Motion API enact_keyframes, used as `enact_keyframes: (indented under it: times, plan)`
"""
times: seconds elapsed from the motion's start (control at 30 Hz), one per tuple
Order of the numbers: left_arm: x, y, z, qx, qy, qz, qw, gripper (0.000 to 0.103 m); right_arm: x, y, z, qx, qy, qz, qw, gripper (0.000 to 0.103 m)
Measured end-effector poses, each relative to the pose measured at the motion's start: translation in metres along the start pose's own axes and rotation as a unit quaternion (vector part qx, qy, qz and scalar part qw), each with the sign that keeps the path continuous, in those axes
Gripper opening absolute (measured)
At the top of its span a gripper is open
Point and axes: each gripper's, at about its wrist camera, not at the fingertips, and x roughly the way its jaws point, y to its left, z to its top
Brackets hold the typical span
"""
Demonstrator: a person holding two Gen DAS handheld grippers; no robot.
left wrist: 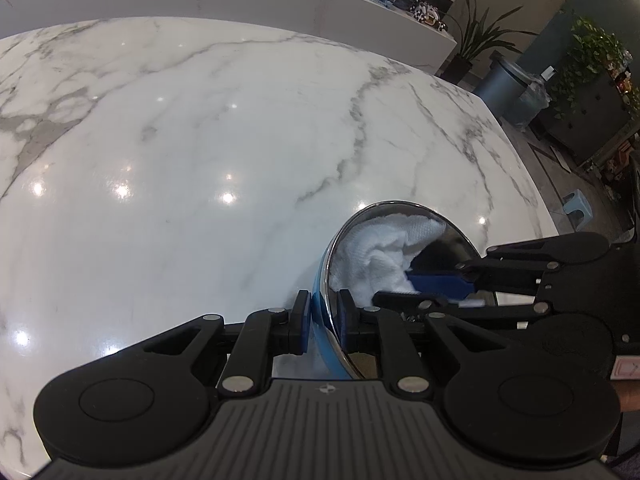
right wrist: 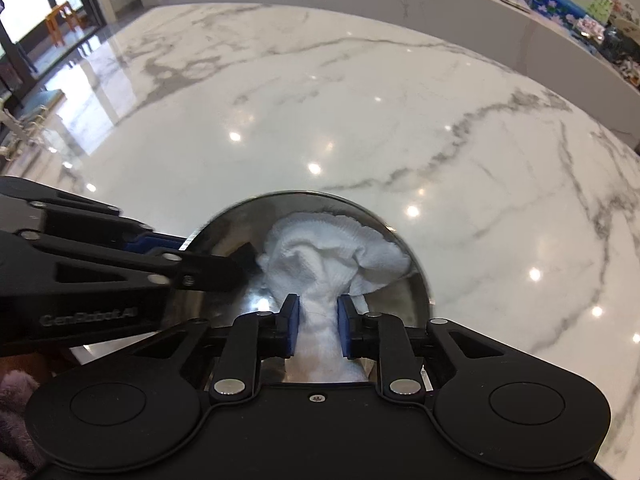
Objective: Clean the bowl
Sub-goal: 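Keep wiping the steel interior with the right tool while the left tool holds the bowl, then lift the white cloth out of the bowl with the right tool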
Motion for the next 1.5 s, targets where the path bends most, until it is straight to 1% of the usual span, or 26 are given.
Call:
enact_keyframes:
  times: [0.07,0.2,0.4,0.57,0.7,0.8,0.87,0.97,1.13,1.33,1.4,1.5]
  plan:
    - [0.000,0.001,0.000,-0.005,0.000,-0.001,1.0000,0.012,-0.001,-0.001,0.001,0.002,-0.001,0.011,1.000,0.018]
    - [0.001,-0.001,0.000,-0.004,0.001,-0.001,1.0000,0.011,-0.002,-0.002,0.002,0.007,0.012,0.063,0.998,0.018]
    - [0.001,-0.004,0.000,0.007,0.002,0.011,0.9999,0.009,-0.002,0.001,0.002,-0.002,0.031,0.074,0.997,0.018]
    - [0.000,-0.008,-0.001,0.020,0.002,0.022,0.9995,0.009,-0.003,0.001,-0.003,-0.018,0.047,0.052,0.997,0.017]
    - [0.000,-0.009,-0.001,0.022,0.003,0.025,0.9994,0.009,-0.004,-0.003,-0.007,-0.022,0.051,0.022,0.998,0.016]
    - [0.000,-0.009,-0.002,0.022,0.004,0.027,0.9994,0.010,-0.008,-0.003,-0.009,-0.026,0.039,-0.008,0.999,0.015]
    - [-0.001,-0.009,-0.003,0.020,0.004,0.029,0.9994,0.010,-0.014,-0.002,-0.011,-0.031,0.019,-0.029,0.999,0.014]
    - [-0.001,-0.007,-0.003,0.013,0.003,0.031,0.9994,0.010,-0.023,0.000,-0.013,-0.033,-0.010,-0.044,0.998,0.014]
    - [-0.003,-0.007,-0.003,0.007,0.001,0.026,0.9996,0.010,-0.031,-0.004,-0.012,-0.024,-0.034,-0.048,0.998,0.014]
    - [-0.002,-0.007,-0.003,0.004,-0.002,0.029,0.9996,0.010,-0.046,-0.005,-0.008,-0.013,-0.056,-0.045,0.997,0.014]
    - [-0.001,-0.008,-0.002,0.003,0.000,0.031,0.9995,0.012,-0.052,-0.008,-0.006,-0.006,-0.063,-0.047,0.997,0.014]
    - [0.001,-0.008,-0.003,-0.001,0.002,0.030,0.9995,0.019,-0.056,-0.012,-0.005,-0.001,-0.069,-0.048,0.996,0.014]
